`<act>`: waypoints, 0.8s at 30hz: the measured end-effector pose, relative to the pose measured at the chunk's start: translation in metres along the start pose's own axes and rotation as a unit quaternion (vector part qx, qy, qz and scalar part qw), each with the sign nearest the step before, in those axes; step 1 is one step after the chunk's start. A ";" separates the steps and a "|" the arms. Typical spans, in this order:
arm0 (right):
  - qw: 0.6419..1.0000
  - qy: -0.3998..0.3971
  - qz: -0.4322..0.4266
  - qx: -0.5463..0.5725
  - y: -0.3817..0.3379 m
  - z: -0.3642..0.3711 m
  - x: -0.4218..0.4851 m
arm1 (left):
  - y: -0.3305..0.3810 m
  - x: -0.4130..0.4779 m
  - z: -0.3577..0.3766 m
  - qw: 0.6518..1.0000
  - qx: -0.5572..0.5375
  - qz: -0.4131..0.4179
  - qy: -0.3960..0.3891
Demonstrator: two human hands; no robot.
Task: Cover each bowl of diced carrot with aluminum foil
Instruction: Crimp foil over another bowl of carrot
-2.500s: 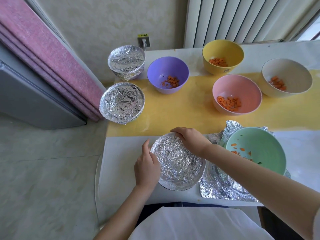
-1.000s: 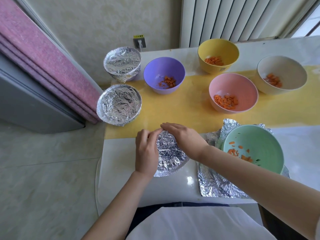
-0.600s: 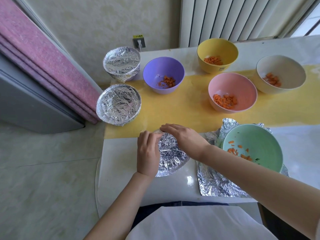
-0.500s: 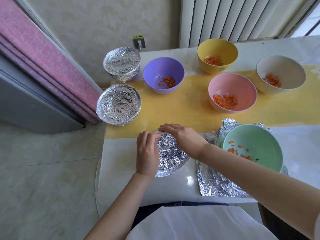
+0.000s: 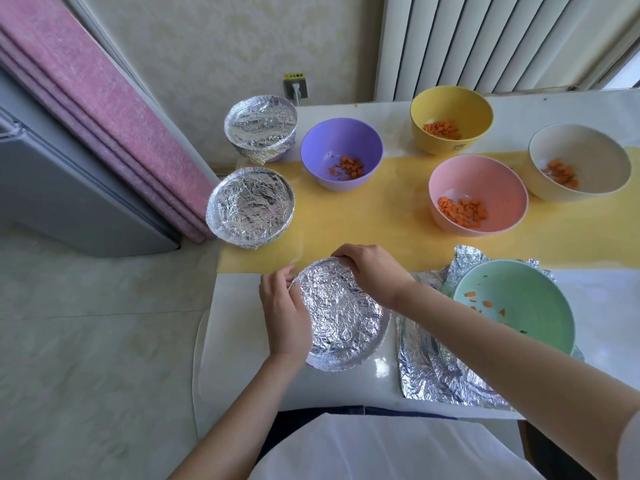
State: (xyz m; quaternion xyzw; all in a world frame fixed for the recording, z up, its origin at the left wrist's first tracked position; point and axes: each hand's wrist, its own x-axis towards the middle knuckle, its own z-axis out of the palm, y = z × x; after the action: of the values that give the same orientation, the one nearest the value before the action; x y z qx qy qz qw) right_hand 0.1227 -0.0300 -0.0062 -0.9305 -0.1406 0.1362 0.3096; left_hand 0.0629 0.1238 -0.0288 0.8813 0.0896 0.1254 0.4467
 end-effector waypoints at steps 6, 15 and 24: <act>0.996 -0.013 -0.022 -0.085 -0.001 0.006 -0.008 | 0.001 0.002 0.001 0.994 0.053 0.067 -0.065; 0.998 -0.003 -0.059 -0.030 0.008 0.007 -0.026 | 0.007 -0.001 0.000 0.988 0.067 0.124 -0.060; 0.997 0.010 -0.075 0.012 0.001 0.010 -0.034 | 0.006 -0.005 0.003 0.987 0.040 0.148 -0.046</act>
State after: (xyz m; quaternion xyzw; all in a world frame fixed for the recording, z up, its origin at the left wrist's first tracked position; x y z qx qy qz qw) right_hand 0.0876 -0.0374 -0.0094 -0.9149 -0.2052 0.1045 0.3315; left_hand 0.0593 0.1165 -0.0263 0.9069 -0.0577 0.1461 0.3909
